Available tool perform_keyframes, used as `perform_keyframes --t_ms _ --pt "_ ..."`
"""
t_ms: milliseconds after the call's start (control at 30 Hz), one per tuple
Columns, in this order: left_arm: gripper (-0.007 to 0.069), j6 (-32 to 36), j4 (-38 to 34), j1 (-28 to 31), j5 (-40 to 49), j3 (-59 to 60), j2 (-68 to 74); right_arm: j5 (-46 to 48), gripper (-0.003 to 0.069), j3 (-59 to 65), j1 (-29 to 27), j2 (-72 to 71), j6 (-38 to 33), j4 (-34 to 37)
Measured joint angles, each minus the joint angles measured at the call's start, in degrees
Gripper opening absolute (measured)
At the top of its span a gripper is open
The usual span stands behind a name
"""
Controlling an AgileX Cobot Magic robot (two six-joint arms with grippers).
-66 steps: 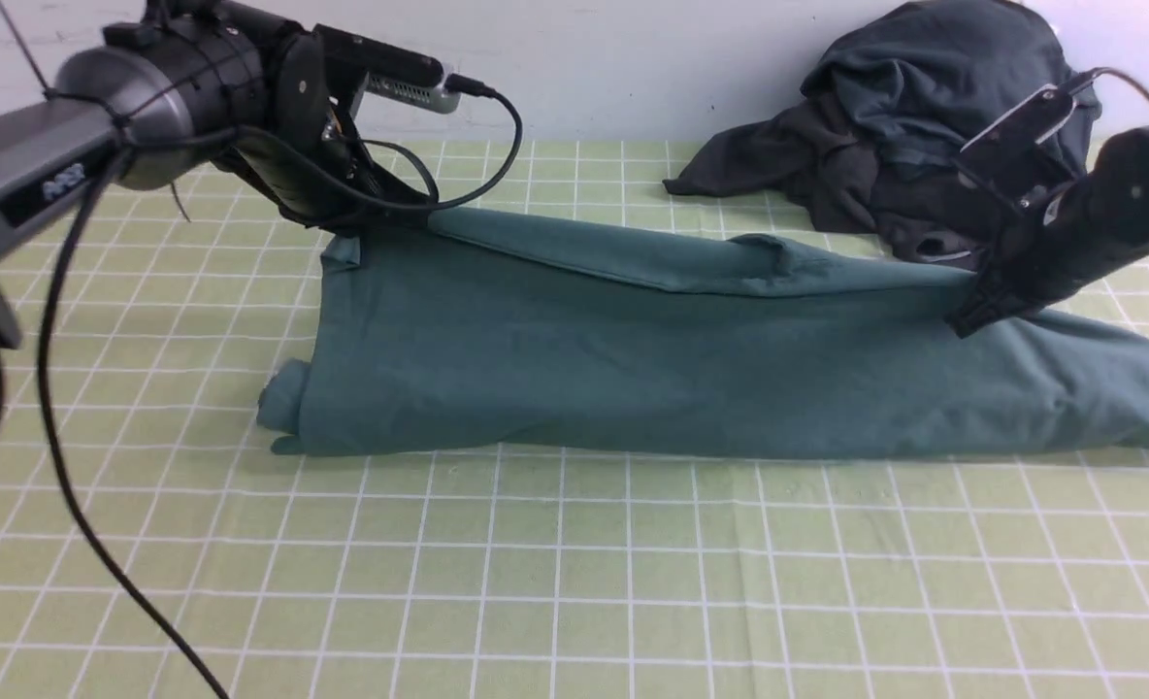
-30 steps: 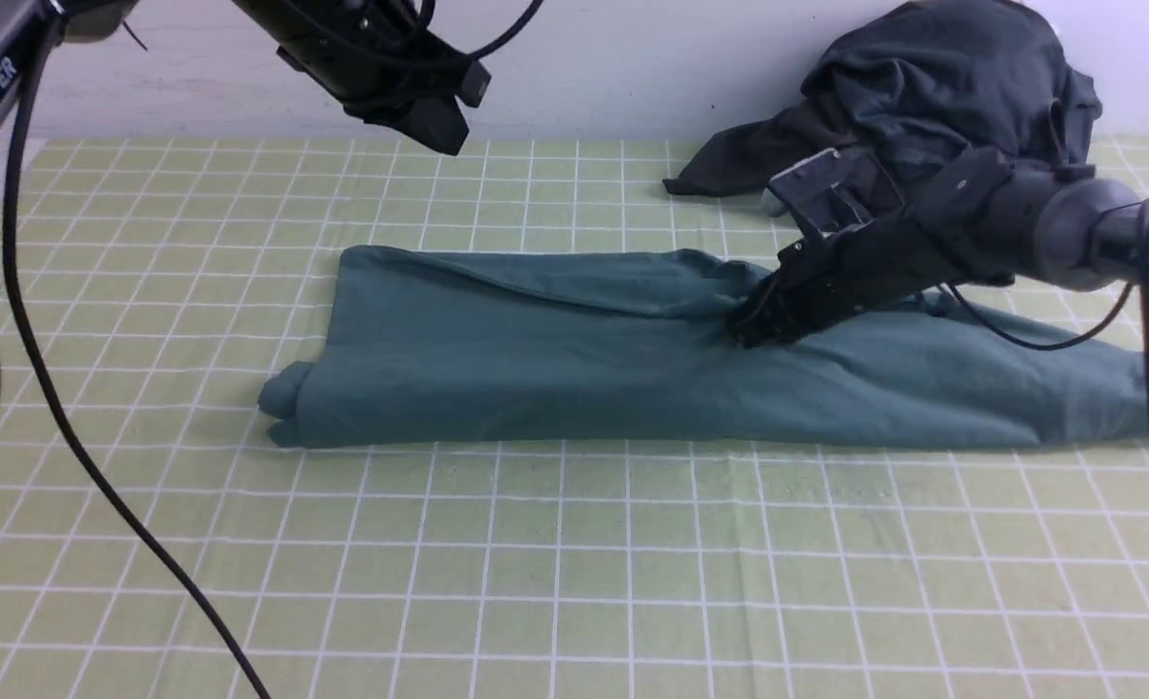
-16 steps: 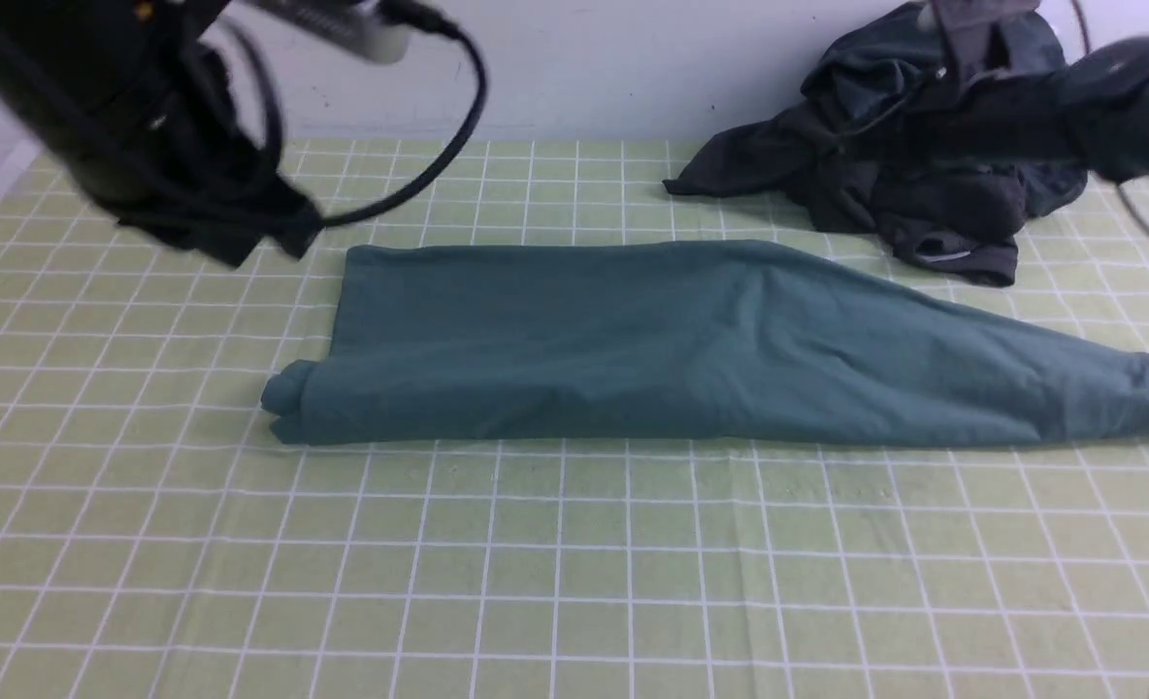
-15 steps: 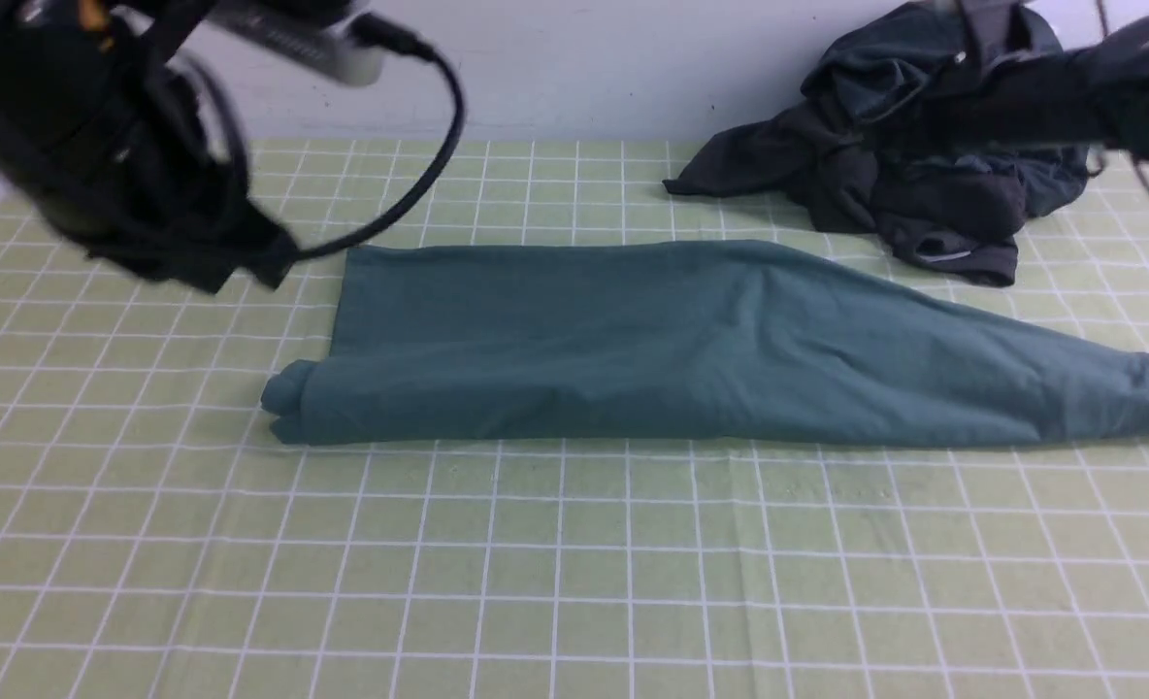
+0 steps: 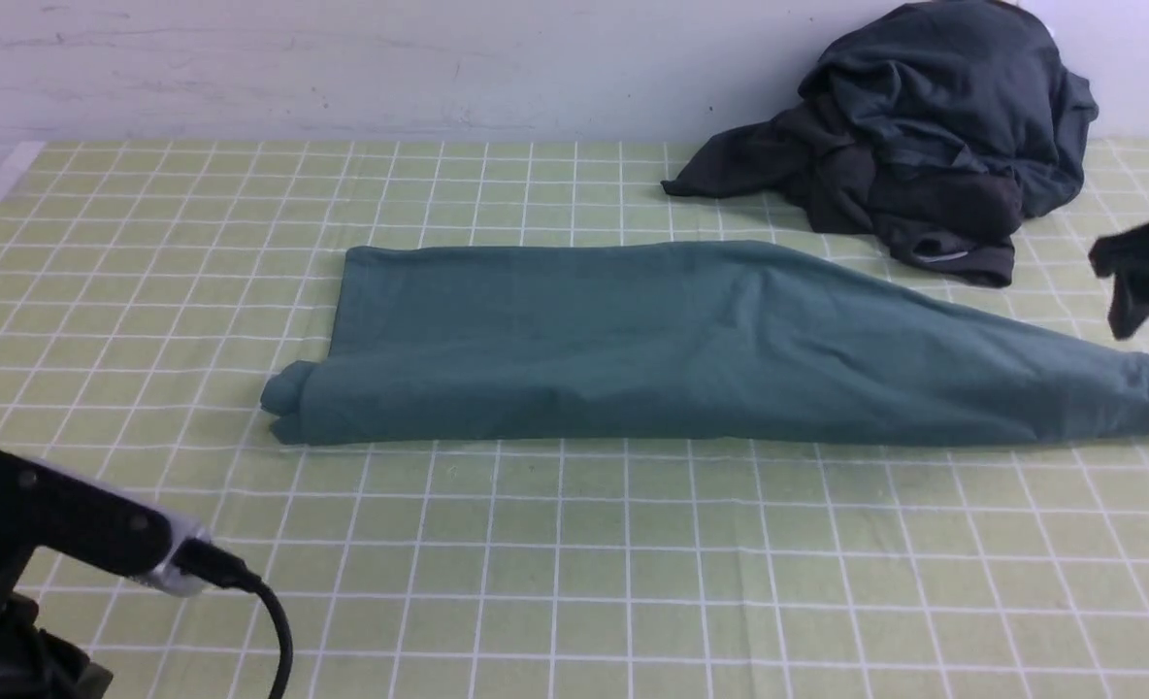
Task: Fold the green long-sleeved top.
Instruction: Use the right arm to clamp the right edge of the fabric, then use the right arm to drag the right edge of the fabric to the left and folds it over the left edge
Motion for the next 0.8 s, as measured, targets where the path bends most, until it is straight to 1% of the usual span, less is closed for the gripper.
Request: perform_keyframes --t_ms 133,167,300,333,367,433,467,500,533,567,600,633,667,733,800 --pt "-0.0003 -0.36 0.08 0.00 -2.17 0.30 0.00 -2.14 0.0480 3.43 -2.11 2.37 2.47 0.06" --pt "-0.0003 -0.36 0.08 0.00 -3.13 0.30 0.00 -4.00 0.0480 4.50 -2.91 3.46 3.36 0.52" --pt "-0.0003 -0.36 0.12 0.00 -5.70 0.30 0.00 -7.06 0.0459 5.11 -3.33 5.94 3.07 4.36" --pt "-0.0003 -0.36 0.12 0.00 -6.86 0.30 0.00 -7.66 0.0410 5.11 -3.33 6.00 1.11 7.23" --pt "-0.0003 -0.36 0.14 0.00 -6.99 0.30 0.00 -7.80 0.0402 5.11 -3.33 6.00 0.81 7.47" --pt "-0.0003 -0.36 0.26 0.00 -7.81 0.30 0.00 -8.17 0.0255 5.11 -3.33 6.00 -2.91 11.15" --pt "-0.0003 -0.36 0.26 0.00 -7.81 0.30 0.00 -8.22 0.0201 5.11 -3.33 6.00 -3.77 11.43" --pt "-0.0003 -0.41 0.26 0.00 -7.66 0.30 0.00 -8.22 0.0118 4.99 -3.33 5.73 -4.52 10.94" --pt "-0.0003 -0.41 0.26 0.00 -7.35 0.30 0.00 -8.14 0.0067 4.75 -3.33 5.50 -4.58 9.68" --pt "-0.0003 -0.41 0.19 0.00 -6.80 0.30 0.00 -7.75 0.0036 4.15 -3.33 5.28 -4.58 7.94" --pt "-0.0003 -0.41 0.10 0.00 -6.01 0.30 0.00 -7.07 0.0020 3.14 -3.33 5.02 -4.58 5.91" --pt "-0.0003 -0.41 0.05 0.00 -5.84 0.30 0.00 -6.60 0.0018 2.90 -3.33 4.96 -4.58 5.49" --pt "-0.0003 -0.41 -0.12 0.00 -4.81 0.30 0.00 -4.86 0.0012 0.47 -3.33 4.49 -4.66 1.57" --pt "-0.0003 -0.59 -0.24 0.00 -4.19 0.30 -0.30 -1.85 0.0011 -3.43 -3.33 3.62 -5.74 -3.04" --pt "-0.0003 -0.66 -0.24 0.00 -4.36 0.30 -1.22 0.52 0.0010 -7.83 -3.55 2.18 -7.05 -4.42"
